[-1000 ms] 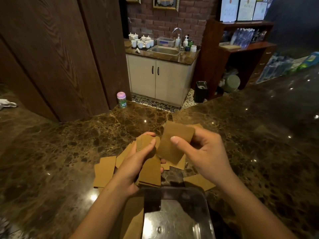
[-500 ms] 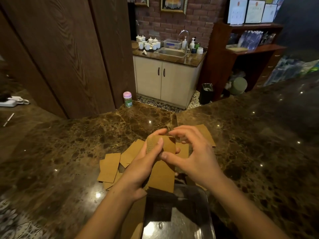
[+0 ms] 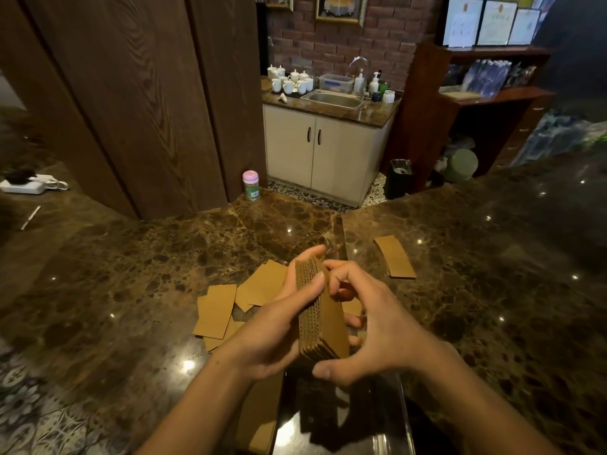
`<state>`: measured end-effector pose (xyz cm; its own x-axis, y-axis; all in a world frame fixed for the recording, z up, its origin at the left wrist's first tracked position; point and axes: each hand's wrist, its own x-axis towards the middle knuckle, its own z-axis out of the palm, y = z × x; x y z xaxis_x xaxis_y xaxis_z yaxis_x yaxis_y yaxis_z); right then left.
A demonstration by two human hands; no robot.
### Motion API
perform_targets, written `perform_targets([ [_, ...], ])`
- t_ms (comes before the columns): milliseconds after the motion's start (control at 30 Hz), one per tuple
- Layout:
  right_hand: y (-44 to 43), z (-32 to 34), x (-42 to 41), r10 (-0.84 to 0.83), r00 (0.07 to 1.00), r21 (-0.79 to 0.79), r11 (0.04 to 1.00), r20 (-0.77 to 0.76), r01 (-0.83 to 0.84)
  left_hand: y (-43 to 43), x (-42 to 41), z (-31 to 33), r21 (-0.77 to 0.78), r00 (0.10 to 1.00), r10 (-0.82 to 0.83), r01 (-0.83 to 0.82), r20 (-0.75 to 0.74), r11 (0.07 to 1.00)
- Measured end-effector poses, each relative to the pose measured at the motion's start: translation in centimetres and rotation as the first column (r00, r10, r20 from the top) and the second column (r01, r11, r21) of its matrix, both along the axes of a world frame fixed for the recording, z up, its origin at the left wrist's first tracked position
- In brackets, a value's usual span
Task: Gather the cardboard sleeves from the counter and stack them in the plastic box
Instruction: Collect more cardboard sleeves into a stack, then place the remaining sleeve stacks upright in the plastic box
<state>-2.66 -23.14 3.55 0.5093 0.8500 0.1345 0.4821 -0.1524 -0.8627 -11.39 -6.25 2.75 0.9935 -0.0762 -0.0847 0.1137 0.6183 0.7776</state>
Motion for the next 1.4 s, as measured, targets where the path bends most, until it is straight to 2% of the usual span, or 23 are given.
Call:
perform_targets([
  [167, 1.0, 0.7, -0.8, 0.012, 0.992, -0.027, 1.000, 0.125, -0.008, 0.5, -0.4, 1.0, 0.088, 0.998, 0.065, -0.064, -0.004, 0.994],
  [300, 2.3, 0.9, -1.5, -0.051, 0.972, 0.030, 0.999, 0.228, 0.045, 0.8, -0.5, 1.0, 0.081, 0.997, 0.076, -0.075, -0.014, 0.994],
  [533, 2.9, 1.3, -3.0, 0.026, 0.946, -0.028, 0.999, 0.325, -0.018, 1.2, -1.8, 1.0, 0.084, 0.993, 0.103, -0.098, -0.062, 0.992],
  [667, 2.7, 0.8, -3.8, 0.032, 0.954, -0.076, 0.997, 0.297, -0.010, 0.7, -2.8, 0.6, -0.028, 0.990, 0.122, -0.124, -0.067, 0.992],
  [767, 2.2, 0.5, -4.7, 0.061, 0.952, -0.148, 0.989, 0.299, -0.017, 0.3, -3.6, -0.1, 0.004, 0.986, 0.145, -0.145, -0.082, 0.989],
  [867, 1.6, -0.1, -5.6, 0.041, 0.956, -0.121, 0.993, 0.292, -0.006, -0.3, -4.5, -0.7, 0.001, 0.985, 0.115, -0.116, -0.130, 0.993],
  [933, 1.1, -0.7, -6.2, 0.038, 0.968, -0.154, 0.988, 0.249, 0.001, -0.3, -5.0, -1.9, 0.078, 0.971, 0.109, -0.094, -0.213, 0.993],
  [967, 0.7, -1.1, -6.5, 0.032, 0.970, -0.174, 0.985, 0.241, 0.010, -0.3, -5.3, -2.3, 0.184, 0.964, 0.121, -0.078, -0.236, 0.980],
  [1000, 0.3, -1.5, -6.5, 0.025, 0.971, -0.189, 0.982, 0.237, 0.021, -0.1, -5.5, -2.7, 0.346, 0.963, 0.149, -0.064, -0.225, 0.936],
  [1033, -0.2, -1.9, -6.7, 0.017, 0.973, -0.205, 0.978, 0.229, 0.031, 0.2, -6.0, -3.2, 0.546, 0.968, 0.180, -0.058, -0.173, 0.836],
  [1067, -0.7, -2.2, -6.7, 0.009, 0.973, -0.223, 0.974, 0.229, 0.043, 0.9, -6.7, -3.9, 0.750, 0.974, 0.212, -0.086, -0.074, 0.656],
  [1100, -1.2, -2.7, -6.8, 0.006, 0.973, -0.252, 0.966, 0.229, 0.053, 1.6, -7.6, -4.8, 0.911, 0.972, 0.222, -0.154, 0.071, 0.383],
  [1133, -1.7, -3.1, -6.9, 0.009, 0.974, -0.287, 0.956, 0.226, 0.058, 2.4, -8.5, -5.6, 0.969, 0.961, 0.187, -0.225, 0.204, 0.101],
  [1167, -2.0, -3.7, -7.1, 0.022, 0.976, -0.324, 0.945, 0.219, 0.052, 3.1, -9.3, -6.5, 0.961, 0.954, 0.130, -0.261, 0.271, -0.093],
  [1200, -2.4, -4.3, -7.2, 0.038, 0.977, -0.360, 0.932, 0.211, 0.041, 3.6, -10.2, -7.0, 0.945, 0.955, 0.073, -0.271, 0.288, -0.185],
  [1267, -2.6, -5.4, -7.5, 0.086, 0.977, -0.430, 0.903, 0.194, 0.006, 3.9, -11.3, -8.3, 0.940, 0.969, -0.002, -0.238, 0.245, -0.245],
  [1367, -2.0, -6.4, -7.7, 0.161, 0.965, -0.534, 0.845, 0.208, -0.026, 3.3, -11.7, -9.5, 0.891, 0.990, -0.106, -0.133, 0.096, -0.434],
  [1400, -1.5, -6.6, -7.7, 0.172, 0.960, -0.561, 0.828, 0.222, -0.018, 3.0, -11.6, -9.4, 0.888, 0.993, -0.115, -0.085, 0.037, -0.453],
])
